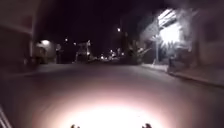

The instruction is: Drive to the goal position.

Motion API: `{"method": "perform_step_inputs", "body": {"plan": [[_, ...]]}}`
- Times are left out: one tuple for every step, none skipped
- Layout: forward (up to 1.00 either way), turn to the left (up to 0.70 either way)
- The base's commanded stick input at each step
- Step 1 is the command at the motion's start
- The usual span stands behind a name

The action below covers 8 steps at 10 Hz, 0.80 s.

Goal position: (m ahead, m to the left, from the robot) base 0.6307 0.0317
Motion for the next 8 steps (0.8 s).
{"method": "perform_step_inputs", "body": {"plan": [[0.85, 0.00], [0.85, 0.00], [0.85, 0.00], [0.85, 0.00], [0.85, -0.10], [0.85, -0.30], [0.85, -0.34], [0.85, -0.34]]}}
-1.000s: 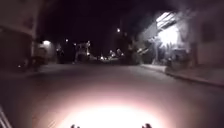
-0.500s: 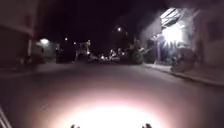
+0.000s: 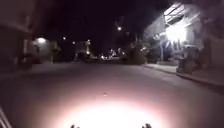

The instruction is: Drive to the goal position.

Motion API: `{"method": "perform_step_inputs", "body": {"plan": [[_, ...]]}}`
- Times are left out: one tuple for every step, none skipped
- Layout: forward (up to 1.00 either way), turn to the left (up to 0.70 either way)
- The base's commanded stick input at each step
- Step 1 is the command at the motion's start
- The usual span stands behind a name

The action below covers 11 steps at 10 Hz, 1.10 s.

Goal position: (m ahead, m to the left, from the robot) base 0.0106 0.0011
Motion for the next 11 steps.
{"method": "perform_step_inputs", "body": {"plan": [[0.85, -0.20], [0.85, 0.00], [0.85, 0.00], [0.85, 0.00], [0.85, 0.00], [0.85, 0.00], [0.85, 0.00], [0.85, 0.00], [0.85, 0.00], [0.85, 0.00], [0.85, 0.00]]}}
